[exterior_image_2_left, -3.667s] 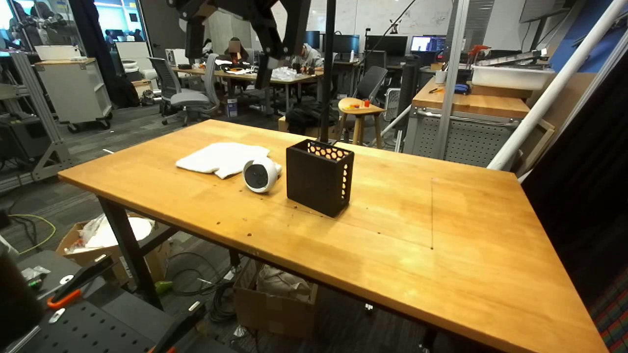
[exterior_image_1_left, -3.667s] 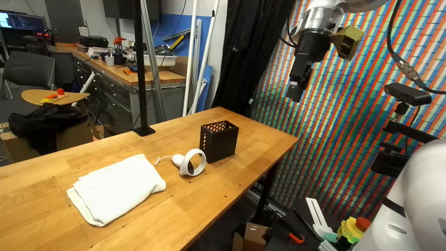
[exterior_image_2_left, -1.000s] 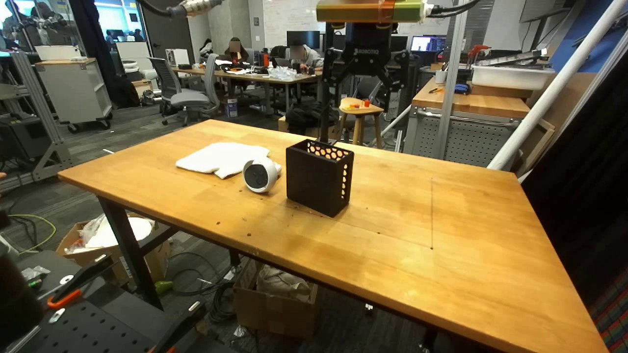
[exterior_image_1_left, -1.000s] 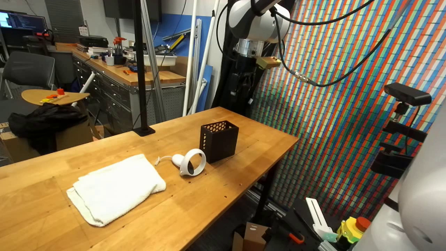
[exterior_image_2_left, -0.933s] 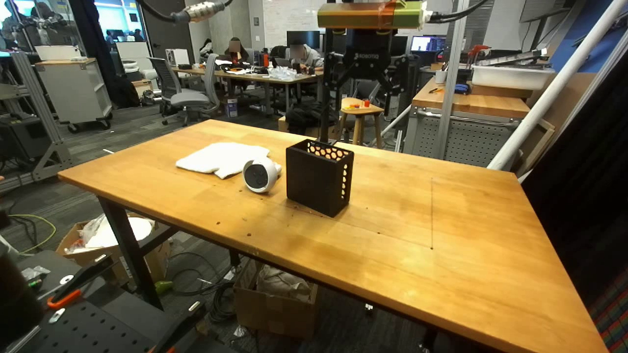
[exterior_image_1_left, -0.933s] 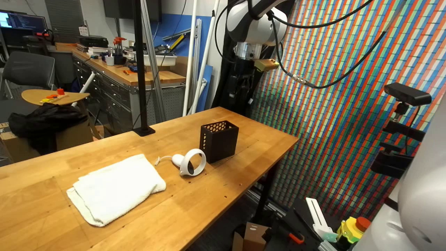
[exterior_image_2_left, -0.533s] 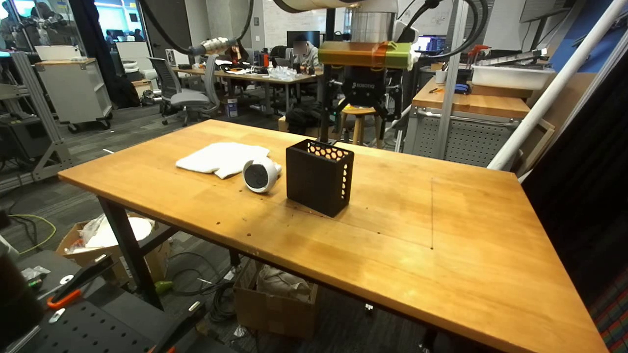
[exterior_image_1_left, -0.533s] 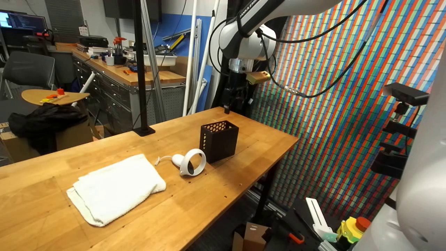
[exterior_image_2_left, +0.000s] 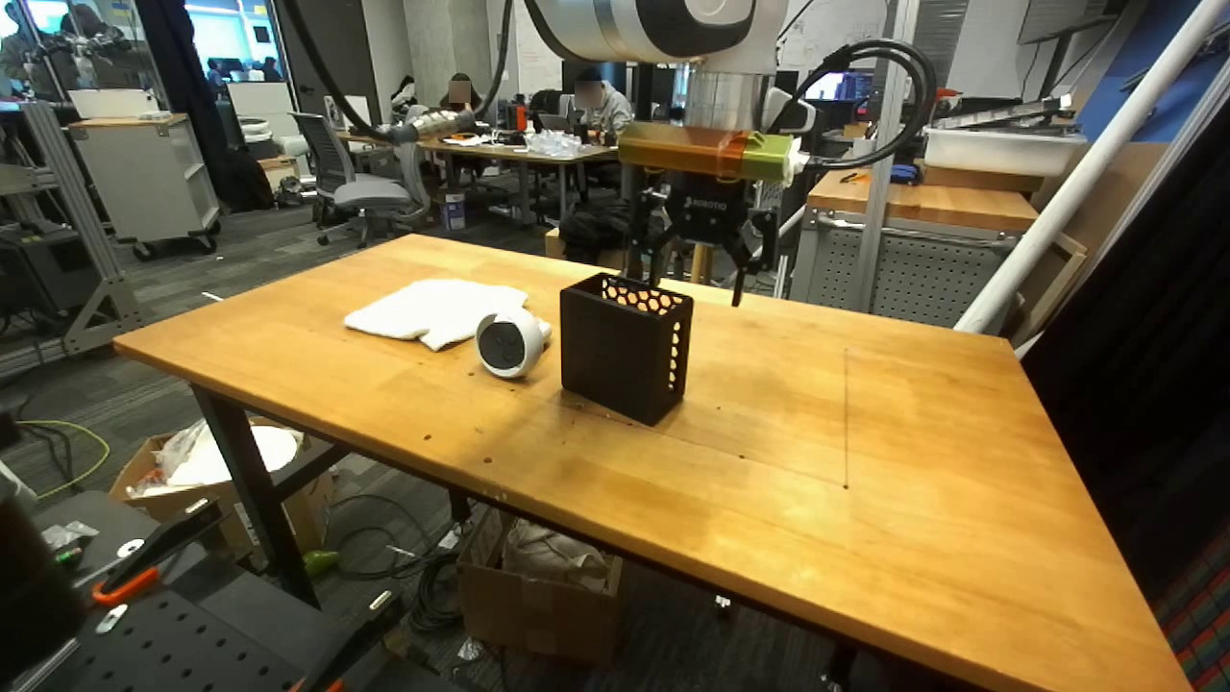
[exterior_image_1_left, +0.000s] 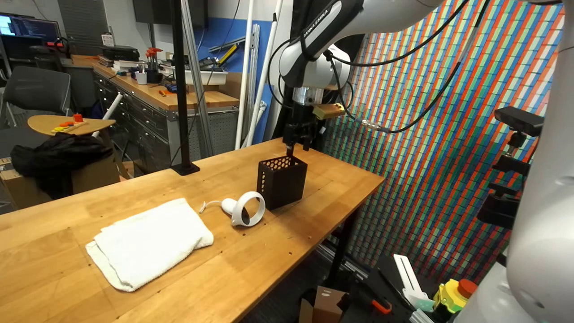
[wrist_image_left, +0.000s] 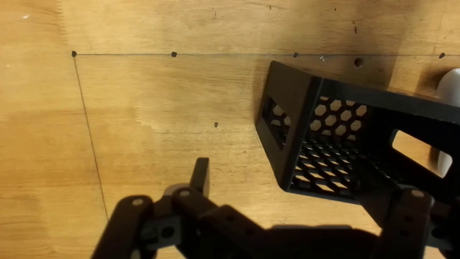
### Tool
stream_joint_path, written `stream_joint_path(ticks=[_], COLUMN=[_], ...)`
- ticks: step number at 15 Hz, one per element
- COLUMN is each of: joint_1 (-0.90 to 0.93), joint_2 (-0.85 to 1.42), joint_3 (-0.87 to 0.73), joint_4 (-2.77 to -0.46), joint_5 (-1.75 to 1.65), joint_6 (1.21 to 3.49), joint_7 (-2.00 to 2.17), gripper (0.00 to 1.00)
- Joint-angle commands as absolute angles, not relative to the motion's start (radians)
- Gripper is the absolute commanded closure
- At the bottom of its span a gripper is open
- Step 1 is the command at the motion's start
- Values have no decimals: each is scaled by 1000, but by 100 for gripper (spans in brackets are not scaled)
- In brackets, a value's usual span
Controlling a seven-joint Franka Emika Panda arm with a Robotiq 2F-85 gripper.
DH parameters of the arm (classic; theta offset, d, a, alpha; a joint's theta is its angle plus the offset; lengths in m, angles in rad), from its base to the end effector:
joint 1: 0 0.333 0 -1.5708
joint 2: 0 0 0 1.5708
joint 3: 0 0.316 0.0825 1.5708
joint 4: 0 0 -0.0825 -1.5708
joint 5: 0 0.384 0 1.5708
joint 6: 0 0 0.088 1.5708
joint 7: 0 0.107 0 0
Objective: Put the towel inside the black box
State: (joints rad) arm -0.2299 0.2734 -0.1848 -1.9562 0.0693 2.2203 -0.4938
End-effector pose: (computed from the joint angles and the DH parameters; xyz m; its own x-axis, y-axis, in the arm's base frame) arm 0.5572 -0.2381 0.3400 0.9990 0.0437 -0.0009 0.0436 -0.9990 -0.0066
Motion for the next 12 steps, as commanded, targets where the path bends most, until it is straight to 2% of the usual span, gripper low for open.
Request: stream_joint_path(ticks=[1,3,4,6,7,12], joint_1=[-254,-257,-257,-259,-259,-264], joint_2=[269,269,269,271,272,273], joint_3=[-155,-149,-147,-145,-144,-144], joint_4=[-1968,-1976,-1980,-1988,-1991,-2005], joint_5=[100,110,116,123,125,124], joint_6=[2244,2246,2247,2250,2251,2250], joint_7=[-490,-496,-497,-502,-503,-511], gripper=[0,0,3,28,28,66])
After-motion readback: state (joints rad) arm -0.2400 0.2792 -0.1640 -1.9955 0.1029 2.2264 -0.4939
